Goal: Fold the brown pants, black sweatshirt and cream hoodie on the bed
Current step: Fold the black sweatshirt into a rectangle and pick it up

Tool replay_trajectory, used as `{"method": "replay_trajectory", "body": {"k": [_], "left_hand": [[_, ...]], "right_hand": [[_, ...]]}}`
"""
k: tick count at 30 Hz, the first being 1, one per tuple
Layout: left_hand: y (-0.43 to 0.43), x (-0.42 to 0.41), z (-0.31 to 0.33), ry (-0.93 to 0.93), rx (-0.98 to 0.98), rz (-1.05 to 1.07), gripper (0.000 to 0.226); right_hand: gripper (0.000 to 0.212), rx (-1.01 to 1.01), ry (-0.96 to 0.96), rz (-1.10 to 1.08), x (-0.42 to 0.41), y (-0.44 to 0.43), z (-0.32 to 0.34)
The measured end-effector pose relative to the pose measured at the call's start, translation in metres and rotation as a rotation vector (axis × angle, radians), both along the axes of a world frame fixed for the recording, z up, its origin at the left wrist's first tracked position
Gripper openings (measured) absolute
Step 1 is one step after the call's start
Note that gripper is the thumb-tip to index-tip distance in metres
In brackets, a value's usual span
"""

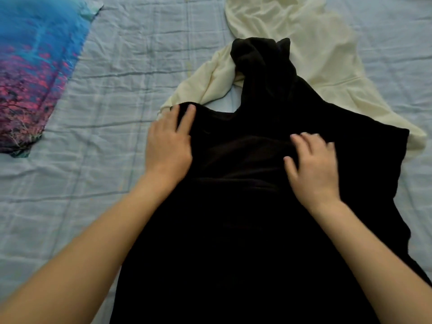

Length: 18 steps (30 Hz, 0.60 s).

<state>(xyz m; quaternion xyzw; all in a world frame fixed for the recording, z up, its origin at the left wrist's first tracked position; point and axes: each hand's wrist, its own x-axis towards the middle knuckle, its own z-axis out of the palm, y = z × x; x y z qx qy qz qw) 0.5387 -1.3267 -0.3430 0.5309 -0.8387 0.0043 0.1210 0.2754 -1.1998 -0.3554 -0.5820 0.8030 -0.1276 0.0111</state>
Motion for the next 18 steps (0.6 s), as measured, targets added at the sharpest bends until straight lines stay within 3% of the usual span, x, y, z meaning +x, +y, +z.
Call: {"method": "replay_trajectory", "body": {"k": [3, 5, 9, 11, 15, 18], "left_hand": [[0.032, -0.014, -0.028, -0.166, 0.034, -0.302, 0.057], [0.031, 0.003, -0.049, -0.282, 0.206, -0.277, 0.059], [0.018, 0.016, -0.06, -0.229, 0.349, -0.189, 0.059], [0.025, 0.015, -0.05, -0.169, 0.332, -0.223, 0.058], [0.068, 0.054, -0.04, -0.121, 0.225, -0.393, 0.058], [0.099, 0.065, -0.05, -0.068, 0.251, -0.334, 0.054]], "right_hand": [[0.057, 0.108, 0.012, 0.236, 0.03, 0.012, -0.026], [0.059, 0.247, 0.024, 0.27, 0.024, 0.024, -0.046], [0.061, 0.242, -0.047, 0.326, -0.003, 0.035, -0.057], [0.061, 0.22, -0.085, 0.354, -0.007, 0.042, -0.048], [0.064, 0.252, 0.041, 0.442, -0.036, 0.088, -0.035], [0.055, 0.276, -0.026, 0.38, -0.054, 0.111, -0.033]]}}
